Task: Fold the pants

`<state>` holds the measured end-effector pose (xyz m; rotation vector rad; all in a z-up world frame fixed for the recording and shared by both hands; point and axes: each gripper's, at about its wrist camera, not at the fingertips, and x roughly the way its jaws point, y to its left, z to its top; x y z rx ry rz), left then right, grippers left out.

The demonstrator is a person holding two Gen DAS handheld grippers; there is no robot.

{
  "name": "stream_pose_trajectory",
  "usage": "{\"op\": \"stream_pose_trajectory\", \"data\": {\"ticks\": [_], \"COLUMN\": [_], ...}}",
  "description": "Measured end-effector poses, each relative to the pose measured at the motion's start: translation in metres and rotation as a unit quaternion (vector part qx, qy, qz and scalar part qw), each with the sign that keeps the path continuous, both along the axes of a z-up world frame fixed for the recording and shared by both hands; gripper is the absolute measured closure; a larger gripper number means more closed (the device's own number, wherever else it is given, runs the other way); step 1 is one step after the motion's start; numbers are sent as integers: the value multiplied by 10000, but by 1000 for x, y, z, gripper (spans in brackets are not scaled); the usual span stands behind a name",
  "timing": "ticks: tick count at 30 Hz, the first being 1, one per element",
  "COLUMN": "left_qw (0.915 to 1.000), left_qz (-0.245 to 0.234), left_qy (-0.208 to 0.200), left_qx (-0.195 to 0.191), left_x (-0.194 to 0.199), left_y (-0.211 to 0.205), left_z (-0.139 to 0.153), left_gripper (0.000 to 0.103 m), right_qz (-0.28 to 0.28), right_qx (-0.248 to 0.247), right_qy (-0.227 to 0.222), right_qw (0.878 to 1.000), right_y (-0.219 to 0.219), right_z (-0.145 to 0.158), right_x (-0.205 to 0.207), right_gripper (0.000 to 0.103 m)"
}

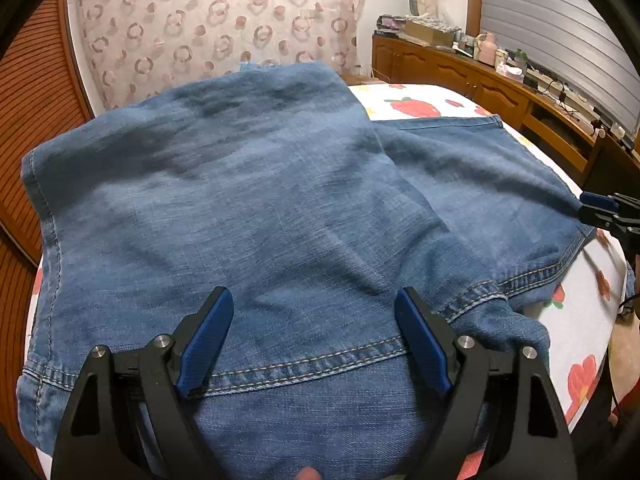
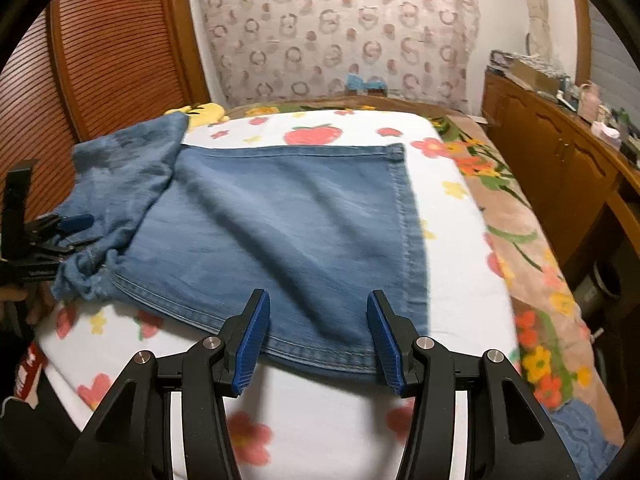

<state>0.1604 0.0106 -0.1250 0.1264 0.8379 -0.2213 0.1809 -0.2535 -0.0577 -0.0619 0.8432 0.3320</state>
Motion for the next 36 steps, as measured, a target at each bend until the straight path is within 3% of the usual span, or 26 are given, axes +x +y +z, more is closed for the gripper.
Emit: {"op": "stream_pose_trajectory", "data": {"ticks": [7,22,29,36], "left_qw": [10000,9999,9999,9978], "left_qz": [-2,-88,77,602], "left_qy": [4,69,115,260], "left_qx": [-17,32,-44,3], "left_x": [0,-5,-40,-85], "left_y": [1,7,46,92], "left_z": [0,5,17,11], "left_gripper": [19,19,19,19], "right_qz": [-338,-314,-320,-391], "right_qx": [-131,-320,-299,-291], "right_qy": [96,47,35,-1], "right_qw": [9993,9990,9990,9988], "right_y": [-13,-9,-12,-10], "right_z": [-8,-11,-12,-13], "right_x": [3,9,7,7], "right_gripper": [50,47,46,45]}}
